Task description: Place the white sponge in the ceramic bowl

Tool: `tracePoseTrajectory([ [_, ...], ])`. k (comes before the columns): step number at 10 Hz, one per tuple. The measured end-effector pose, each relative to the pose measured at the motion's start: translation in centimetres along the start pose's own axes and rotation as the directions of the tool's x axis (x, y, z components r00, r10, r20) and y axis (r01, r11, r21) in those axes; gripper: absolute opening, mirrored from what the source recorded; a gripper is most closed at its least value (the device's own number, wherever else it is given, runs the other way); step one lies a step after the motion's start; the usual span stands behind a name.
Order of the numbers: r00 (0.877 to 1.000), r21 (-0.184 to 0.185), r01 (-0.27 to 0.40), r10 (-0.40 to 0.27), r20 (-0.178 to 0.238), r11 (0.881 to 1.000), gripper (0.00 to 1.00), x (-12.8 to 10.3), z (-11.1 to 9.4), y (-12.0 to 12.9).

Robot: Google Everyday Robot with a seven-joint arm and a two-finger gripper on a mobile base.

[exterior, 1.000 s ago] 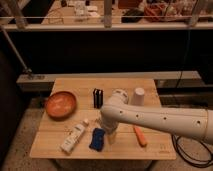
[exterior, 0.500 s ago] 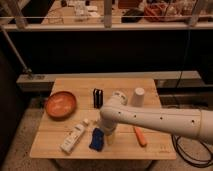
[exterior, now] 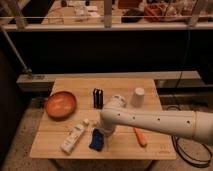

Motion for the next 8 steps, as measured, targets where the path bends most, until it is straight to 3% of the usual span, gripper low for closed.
tracePoseTrajectory([
  [8, 0.999, 0.002, 0.029, -0.029, 0.028, 1.000, 0.80, -0.8, 2.6, 0.4],
])
